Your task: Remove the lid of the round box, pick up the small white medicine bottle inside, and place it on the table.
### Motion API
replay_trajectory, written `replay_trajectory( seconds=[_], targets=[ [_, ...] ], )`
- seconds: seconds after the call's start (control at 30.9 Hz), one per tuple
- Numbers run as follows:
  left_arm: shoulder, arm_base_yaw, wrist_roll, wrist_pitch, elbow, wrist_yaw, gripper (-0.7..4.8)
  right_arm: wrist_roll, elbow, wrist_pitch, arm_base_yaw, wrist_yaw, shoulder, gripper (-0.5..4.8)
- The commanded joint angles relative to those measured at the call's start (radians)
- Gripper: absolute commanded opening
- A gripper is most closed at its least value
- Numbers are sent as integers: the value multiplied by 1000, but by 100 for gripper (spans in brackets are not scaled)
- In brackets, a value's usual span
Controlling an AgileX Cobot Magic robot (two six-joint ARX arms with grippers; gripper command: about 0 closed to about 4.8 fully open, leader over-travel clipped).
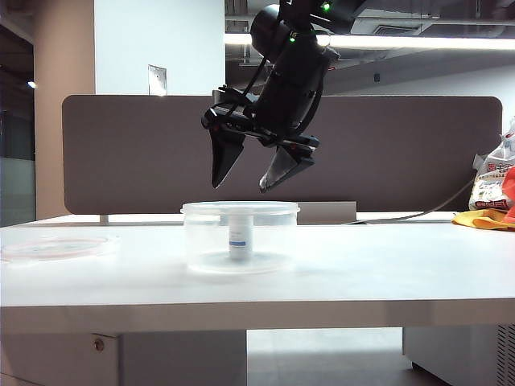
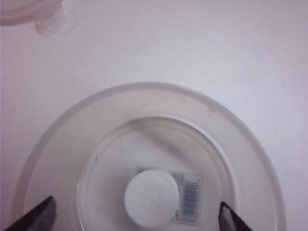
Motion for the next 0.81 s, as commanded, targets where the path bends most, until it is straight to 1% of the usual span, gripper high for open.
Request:
replay_trajectory(
  seconds=[0.03,0.23,0.49,0.52,0.62,0.65,0.81],
  targets=[
    [-3,-2,7,3,7,0,169,6,4,10,3,2,5,430],
    [-3,-2,7,3,7,0,169,25,4,11,6,1,34,395],
    [-3,-2,7,-2,7,0,169,41,4,27,8,-2,55,393],
    [-3,-2,7,-2,7,1,169,42,4,30,8,-2,55,377],
    [-3,-2,7,-3,7,1,169,42,4,39,8,-3,55,282],
    [-3,-2,7,-3,7,1,169,42,4,42,8,-3,55,263],
    [-3,-2,7,-7,7,1,169,57,4,44,8,-3,55,260]
  ],
)
